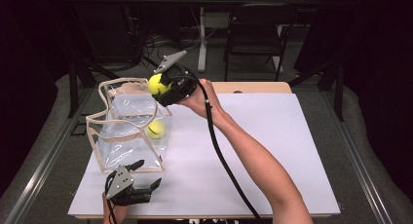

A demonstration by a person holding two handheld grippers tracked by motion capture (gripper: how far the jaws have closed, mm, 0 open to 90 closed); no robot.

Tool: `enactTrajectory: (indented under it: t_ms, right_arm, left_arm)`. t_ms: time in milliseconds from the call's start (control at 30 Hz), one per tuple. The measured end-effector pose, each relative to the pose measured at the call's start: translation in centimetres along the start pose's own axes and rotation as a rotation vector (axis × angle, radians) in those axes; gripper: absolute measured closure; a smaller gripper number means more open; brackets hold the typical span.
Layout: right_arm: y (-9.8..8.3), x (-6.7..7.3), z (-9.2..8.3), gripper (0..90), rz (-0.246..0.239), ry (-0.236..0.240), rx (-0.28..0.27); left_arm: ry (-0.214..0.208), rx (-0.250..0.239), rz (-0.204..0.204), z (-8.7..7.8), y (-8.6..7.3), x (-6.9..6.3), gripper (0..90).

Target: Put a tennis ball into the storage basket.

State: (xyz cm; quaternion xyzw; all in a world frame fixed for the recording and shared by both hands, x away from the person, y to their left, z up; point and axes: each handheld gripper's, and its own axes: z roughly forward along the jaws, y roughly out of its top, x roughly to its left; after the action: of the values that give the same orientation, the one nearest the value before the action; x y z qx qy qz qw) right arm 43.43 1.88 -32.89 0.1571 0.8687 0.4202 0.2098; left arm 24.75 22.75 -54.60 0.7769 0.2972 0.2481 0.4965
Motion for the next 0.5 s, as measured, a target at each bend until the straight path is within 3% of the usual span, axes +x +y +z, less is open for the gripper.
enactTrajectory:
  t_ms: [500]
  right_arm:
    - [0.87, 0.46, 0.32, 26.2, -0.003, -0.001, -0.022]
  left_arm:
    - [0.001, -0.001, -0.002, -0.03, -0.01, 0.01, 15.9]
